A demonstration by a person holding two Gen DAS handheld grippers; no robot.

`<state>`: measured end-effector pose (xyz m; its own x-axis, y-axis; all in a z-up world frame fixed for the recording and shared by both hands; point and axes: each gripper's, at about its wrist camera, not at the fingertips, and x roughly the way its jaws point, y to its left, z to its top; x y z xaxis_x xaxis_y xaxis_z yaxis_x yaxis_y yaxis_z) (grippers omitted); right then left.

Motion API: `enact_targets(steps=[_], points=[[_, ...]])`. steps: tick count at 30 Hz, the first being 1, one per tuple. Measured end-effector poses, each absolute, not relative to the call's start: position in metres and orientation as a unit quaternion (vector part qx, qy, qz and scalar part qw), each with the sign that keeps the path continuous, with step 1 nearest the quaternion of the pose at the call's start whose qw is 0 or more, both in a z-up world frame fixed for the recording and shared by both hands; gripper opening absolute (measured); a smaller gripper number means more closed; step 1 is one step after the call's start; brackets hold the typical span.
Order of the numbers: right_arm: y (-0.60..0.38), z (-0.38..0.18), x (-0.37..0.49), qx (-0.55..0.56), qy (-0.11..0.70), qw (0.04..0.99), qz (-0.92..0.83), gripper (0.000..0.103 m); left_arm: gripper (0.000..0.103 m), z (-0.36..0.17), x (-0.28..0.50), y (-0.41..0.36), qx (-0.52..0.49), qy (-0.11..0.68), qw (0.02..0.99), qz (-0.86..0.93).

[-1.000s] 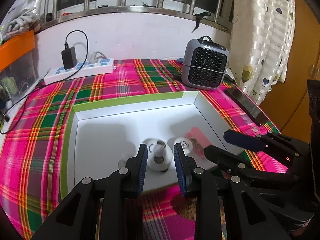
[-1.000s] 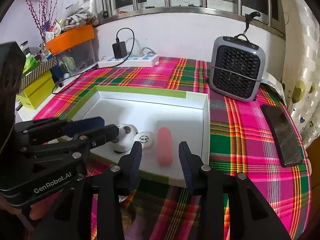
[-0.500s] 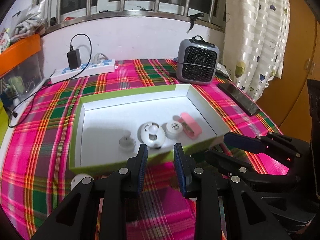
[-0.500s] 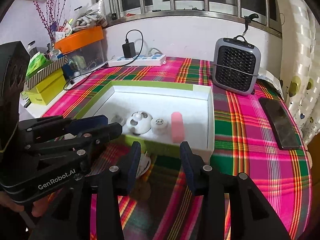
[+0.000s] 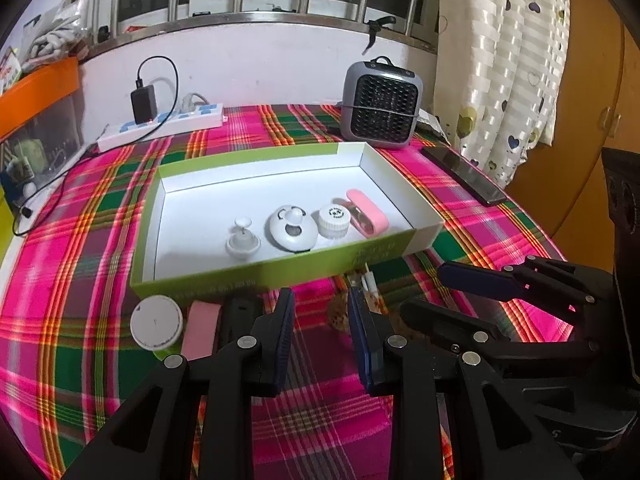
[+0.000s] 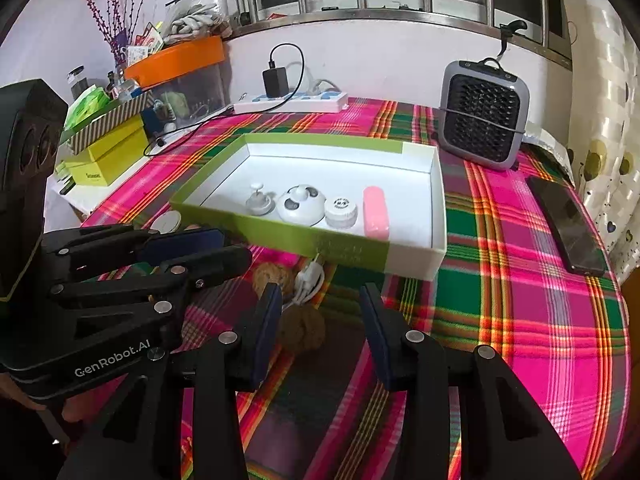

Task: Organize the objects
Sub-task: 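Move both open grippers out of the box toward the two walnuts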

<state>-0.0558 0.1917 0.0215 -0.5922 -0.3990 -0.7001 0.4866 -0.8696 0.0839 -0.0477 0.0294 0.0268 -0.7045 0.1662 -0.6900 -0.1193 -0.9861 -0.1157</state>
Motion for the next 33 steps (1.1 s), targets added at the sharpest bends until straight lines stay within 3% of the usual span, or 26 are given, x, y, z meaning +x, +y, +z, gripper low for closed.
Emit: enact_targets(steps=[28,31,33], points=[[0.186,0.005,-0.058,0.408,0.059,0.271,-0.870,0.042,0.026,0.023,-0.044,0.025,-0.378,-0.043,0.093,0.920],[0.186,0.004,-0.059,0.412,0.055,0.276,-0.867,0.031,0.026,0.024,-0.044,0.026,-0.378,-0.044,0.097,0.920],[0.186,0.003,-0.060,0.415,0.054,0.279,-0.865,0.031,0.026,0.024,-0.045,0.028,-0.378,-0.045,0.102,0.919]])
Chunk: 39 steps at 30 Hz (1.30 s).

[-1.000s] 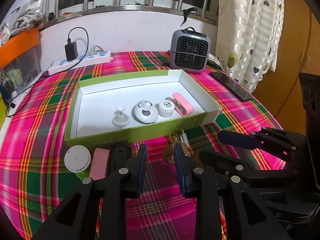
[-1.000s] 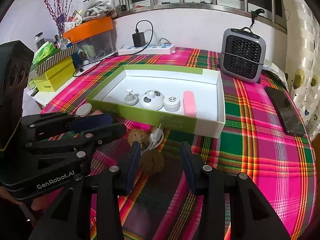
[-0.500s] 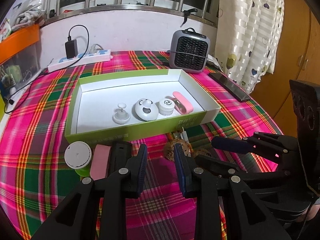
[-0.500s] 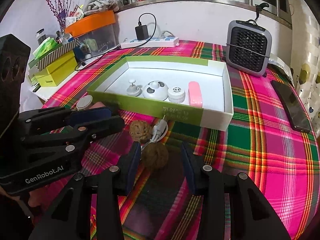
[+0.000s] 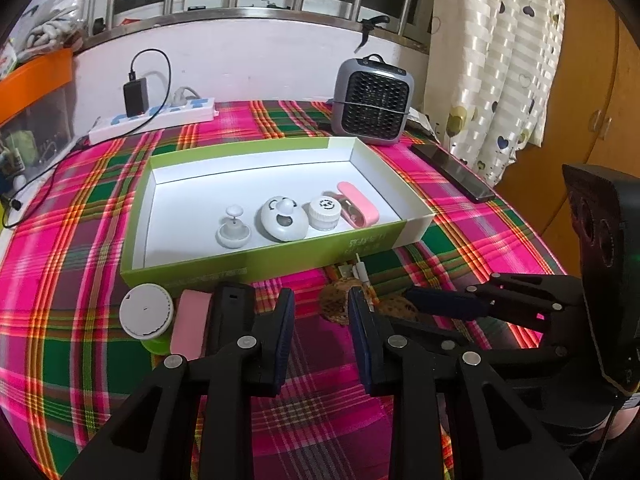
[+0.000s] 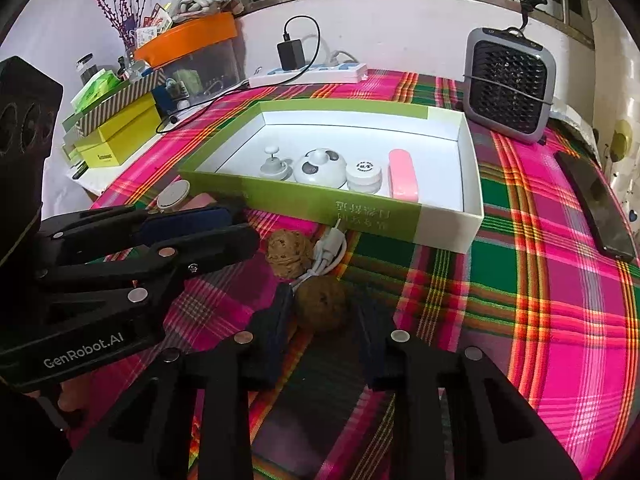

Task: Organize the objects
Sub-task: 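Move both open grippers out of the box toward the two walnuts, then grasp one walnut with left gripper while right gripper grasps the other walnut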

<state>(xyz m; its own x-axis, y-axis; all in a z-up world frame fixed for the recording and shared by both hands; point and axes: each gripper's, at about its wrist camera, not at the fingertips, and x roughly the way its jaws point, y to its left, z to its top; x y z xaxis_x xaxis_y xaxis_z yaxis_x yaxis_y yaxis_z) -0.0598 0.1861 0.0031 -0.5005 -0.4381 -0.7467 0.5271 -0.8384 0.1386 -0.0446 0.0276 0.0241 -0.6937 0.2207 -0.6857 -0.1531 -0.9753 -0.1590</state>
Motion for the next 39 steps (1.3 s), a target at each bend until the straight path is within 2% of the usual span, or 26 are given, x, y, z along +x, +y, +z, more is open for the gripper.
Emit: enact_targets(steps=[13,33,35,36,39], points=[[0.197,0.004,-0.061,0.413,0.050,0.265,-0.870,0.030,0.036,0.020,-0.054,0.038,-0.390,-0.042,0.123,0.912],[0.210,0.006,-0.061,0.409,0.044,0.250,-0.877,0.030,0.037,0.005,-0.072,0.042,-0.415,-0.046,0.119,0.901],[0.210,0.006,-0.061,0.409,0.044,0.250,-0.877,0.030,0.035,0.005,-0.072,0.042,-0.417,-0.046,0.119,0.900],[0.210,0.006,-0.061,0.409,0.044,0.249,-0.877,0.030,0.031,0.005,-0.073,0.042,-0.417,-0.047,0.120,0.900],[0.209,0.006,-0.060,0.408,0.045,0.248,-0.878,0.030,0.031,0.007,-0.071,0.040,-0.412,-0.048,0.116,0.903]])
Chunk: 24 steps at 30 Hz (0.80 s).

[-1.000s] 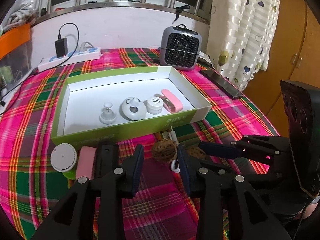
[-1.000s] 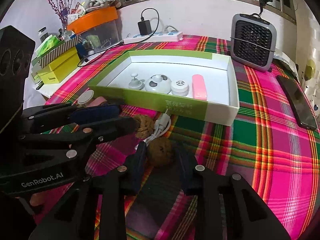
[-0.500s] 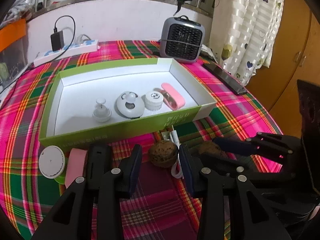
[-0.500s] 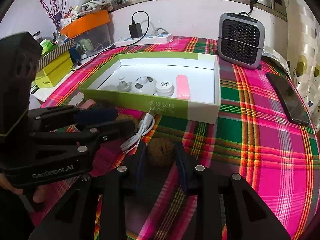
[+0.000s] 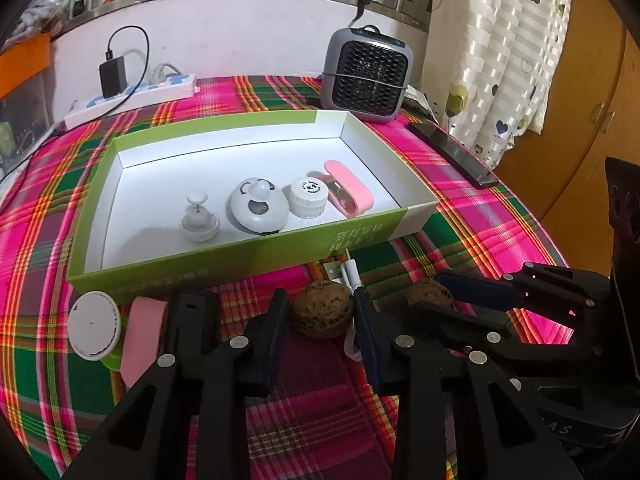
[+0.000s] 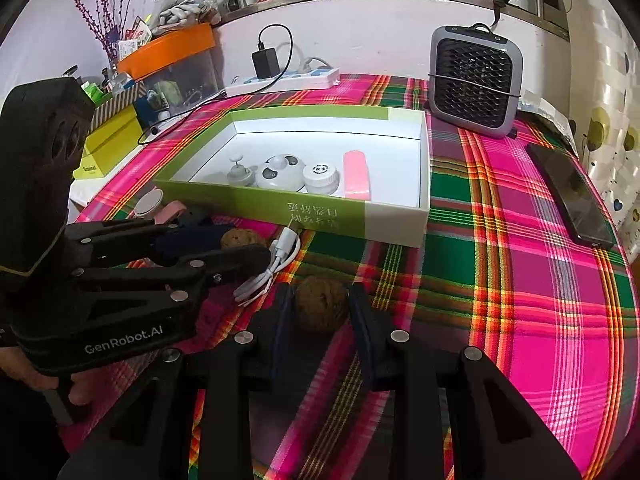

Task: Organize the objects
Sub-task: 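Grasp one walnut with left gripper while right gripper grasps the other walnut, then carry both held walnuts up over the white box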

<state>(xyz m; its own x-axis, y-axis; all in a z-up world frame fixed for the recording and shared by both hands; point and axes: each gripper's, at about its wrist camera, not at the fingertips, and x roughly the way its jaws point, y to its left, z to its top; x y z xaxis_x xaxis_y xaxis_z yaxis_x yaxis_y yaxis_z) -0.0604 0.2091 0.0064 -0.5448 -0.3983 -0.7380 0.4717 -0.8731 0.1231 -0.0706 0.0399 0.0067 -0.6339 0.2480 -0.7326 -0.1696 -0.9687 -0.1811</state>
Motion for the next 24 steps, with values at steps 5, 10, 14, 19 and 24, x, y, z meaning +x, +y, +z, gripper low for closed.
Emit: enact_targets(steps=[5,10,14,19,24], points=[[0.208,0.009,-0.058,0.403,0.046,0.246,-0.880,0.030,0.031,0.013,-0.065,0.038,-0.399,-0.049,0.115,0.908],[0.208,0.014,-0.056,0.395,0.046,0.245,-0.884,0.030,0.031,0.020,-0.059,0.037,-0.389,-0.051,0.117,0.912],[0.208,0.019,-0.054,0.387,0.046,0.245,-0.888,0.030,0.031,0.027,-0.055,0.035,-0.379,-0.052,0.117,0.916],[0.207,0.026,-0.053,0.377,0.046,0.245,-0.892,0.030,0.031,0.034,-0.049,0.030,-0.367,-0.056,0.114,0.921],[0.207,0.032,-0.054,0.368,0.050,0.245,-0.896,0.030,0.031,0.038,-0.047,0.022,-0.361,-0.060,0.107,0.925]])
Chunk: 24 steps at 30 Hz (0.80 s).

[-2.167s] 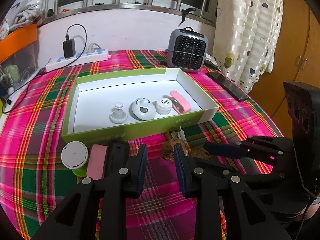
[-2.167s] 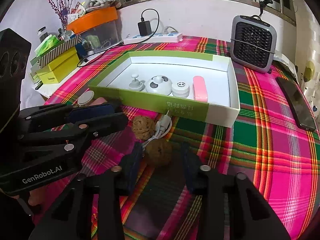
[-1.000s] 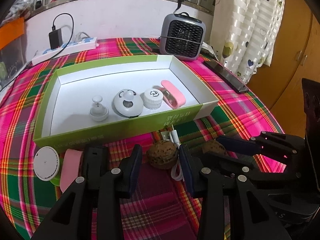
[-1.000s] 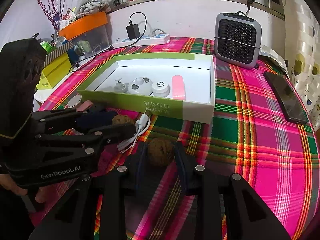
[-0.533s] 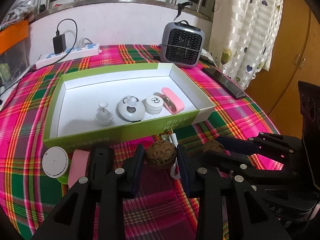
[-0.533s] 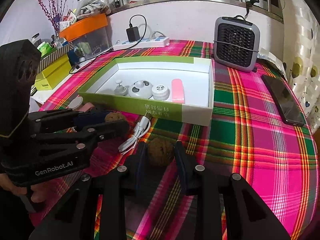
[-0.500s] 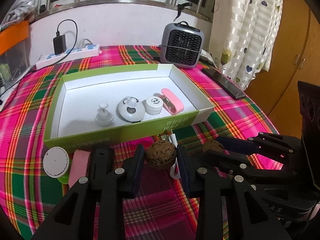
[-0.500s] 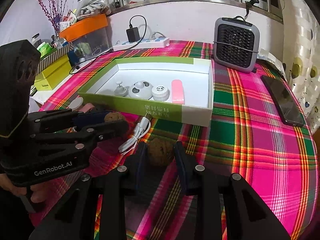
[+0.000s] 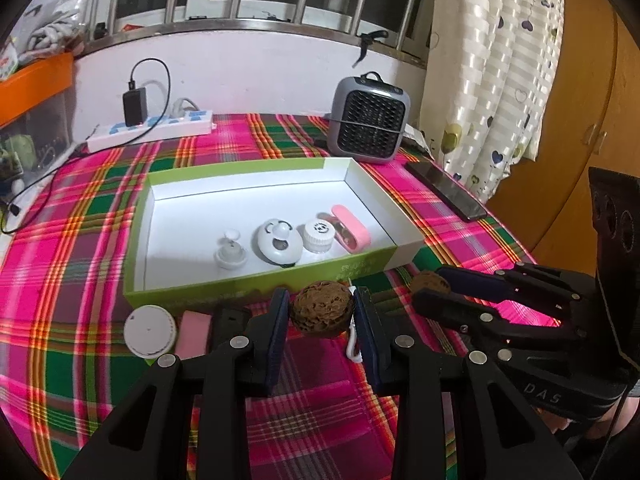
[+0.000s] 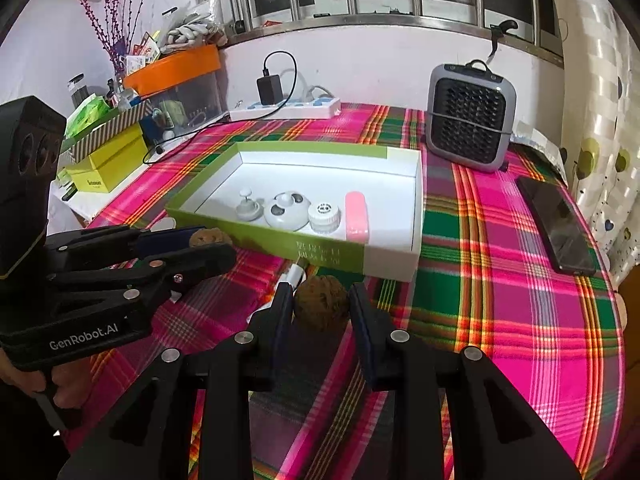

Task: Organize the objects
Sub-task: 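Carry both held walnuts up over the white box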

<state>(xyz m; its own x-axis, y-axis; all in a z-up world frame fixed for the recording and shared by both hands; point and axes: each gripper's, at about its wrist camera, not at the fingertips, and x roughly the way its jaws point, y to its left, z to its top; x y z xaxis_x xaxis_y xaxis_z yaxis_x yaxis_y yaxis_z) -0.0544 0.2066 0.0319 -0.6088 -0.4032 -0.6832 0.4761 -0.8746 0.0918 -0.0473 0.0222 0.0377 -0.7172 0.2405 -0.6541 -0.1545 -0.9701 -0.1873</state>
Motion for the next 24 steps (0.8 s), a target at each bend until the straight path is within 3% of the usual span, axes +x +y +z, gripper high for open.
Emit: enact_targets(steps=[24], points=[[0.200,0.052,-0.075,0.343,0.060,0.245,-0.905,0.030,0.031,0.051,-0.063,-0.013,-0.348,-0.058,0.073,0.933]])
